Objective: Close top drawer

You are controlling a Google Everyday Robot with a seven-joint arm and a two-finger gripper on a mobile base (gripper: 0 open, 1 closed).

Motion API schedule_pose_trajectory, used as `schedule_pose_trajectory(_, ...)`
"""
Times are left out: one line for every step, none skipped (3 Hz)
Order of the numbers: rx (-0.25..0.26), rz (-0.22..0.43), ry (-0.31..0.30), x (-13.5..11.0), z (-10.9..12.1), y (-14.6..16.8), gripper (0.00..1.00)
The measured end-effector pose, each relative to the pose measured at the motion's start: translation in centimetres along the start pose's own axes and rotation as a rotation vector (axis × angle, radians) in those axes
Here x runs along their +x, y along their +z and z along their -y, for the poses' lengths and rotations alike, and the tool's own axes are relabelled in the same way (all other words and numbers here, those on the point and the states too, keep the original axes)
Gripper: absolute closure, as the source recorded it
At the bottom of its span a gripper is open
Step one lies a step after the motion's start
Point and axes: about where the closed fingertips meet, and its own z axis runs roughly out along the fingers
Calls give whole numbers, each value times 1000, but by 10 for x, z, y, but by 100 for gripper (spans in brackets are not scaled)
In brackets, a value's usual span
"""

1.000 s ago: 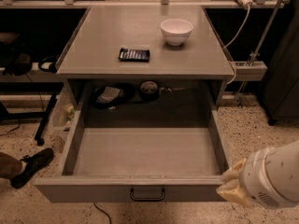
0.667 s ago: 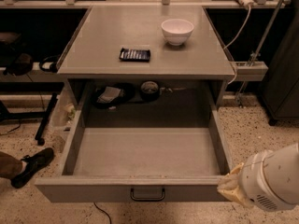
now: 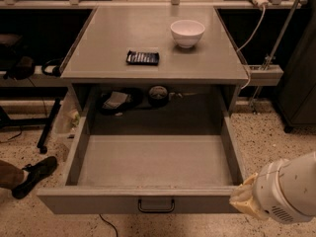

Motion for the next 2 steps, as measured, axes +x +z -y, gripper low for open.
schedule_pose_trajectory(-36, 20, 16, 11, -3, 30, 100)
schedule_pose_trajectory(-81, 48, 17, 18, -5, 69, 100)
